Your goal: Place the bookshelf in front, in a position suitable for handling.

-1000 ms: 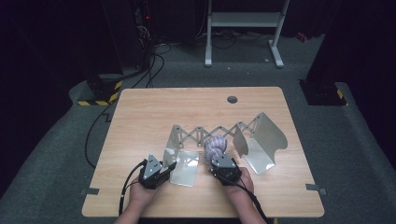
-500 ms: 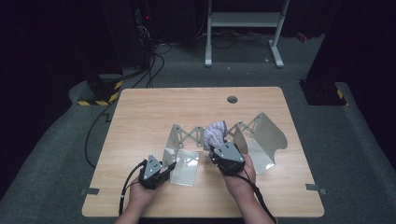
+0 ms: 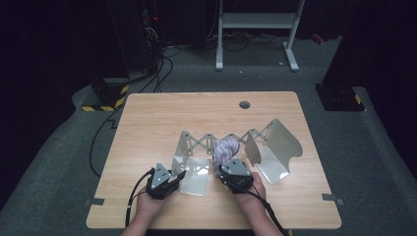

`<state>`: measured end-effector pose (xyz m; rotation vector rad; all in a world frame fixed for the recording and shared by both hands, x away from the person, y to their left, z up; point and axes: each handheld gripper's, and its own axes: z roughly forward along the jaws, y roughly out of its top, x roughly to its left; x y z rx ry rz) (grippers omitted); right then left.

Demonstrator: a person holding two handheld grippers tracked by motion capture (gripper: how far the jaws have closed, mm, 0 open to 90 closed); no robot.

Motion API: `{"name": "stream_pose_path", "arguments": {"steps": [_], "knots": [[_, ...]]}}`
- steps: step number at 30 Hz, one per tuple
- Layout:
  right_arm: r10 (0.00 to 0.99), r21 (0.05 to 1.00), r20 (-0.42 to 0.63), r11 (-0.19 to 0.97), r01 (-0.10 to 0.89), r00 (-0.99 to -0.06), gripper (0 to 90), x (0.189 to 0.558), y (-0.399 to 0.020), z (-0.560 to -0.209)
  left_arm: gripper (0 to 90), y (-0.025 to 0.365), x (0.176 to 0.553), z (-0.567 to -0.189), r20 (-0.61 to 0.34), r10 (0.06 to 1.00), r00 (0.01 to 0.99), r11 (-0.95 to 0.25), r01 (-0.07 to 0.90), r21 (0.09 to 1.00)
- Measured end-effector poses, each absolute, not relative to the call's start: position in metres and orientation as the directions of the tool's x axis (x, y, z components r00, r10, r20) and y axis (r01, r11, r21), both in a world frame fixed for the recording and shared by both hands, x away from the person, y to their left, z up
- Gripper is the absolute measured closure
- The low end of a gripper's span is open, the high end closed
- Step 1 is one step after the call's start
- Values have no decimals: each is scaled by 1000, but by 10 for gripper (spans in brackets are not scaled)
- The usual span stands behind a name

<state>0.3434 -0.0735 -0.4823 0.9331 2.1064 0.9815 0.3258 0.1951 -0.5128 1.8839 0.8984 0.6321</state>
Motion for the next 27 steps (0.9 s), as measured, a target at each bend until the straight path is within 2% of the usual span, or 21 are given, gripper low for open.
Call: {"name": "stream_pose_path", "arguments": {"steps": [7, 11, 16, 27], "knots": [[768, 738, -230, 538, 408, -598, 595, 342, -77, -515, 654, 194, 326, -513, 63, 793, 606, -314, 319, 894], [765, 740, -234, 541, 400, -600, 595, 339, -77, -518, 620, 193, 326, -514, 58, 796, 602, -312, 328, 892], [769, 775, -237, 518, 362, -594, 594, 331, -79, -503, 606, 194, 326, -515, 54, 798, 600, -309, 330, 892], [809, 914, -210, 362, 184, -549, 591, 306, -93, -438, 595, 193, 325, -515, 50, 799, 599, -305, 332, 893]]}}
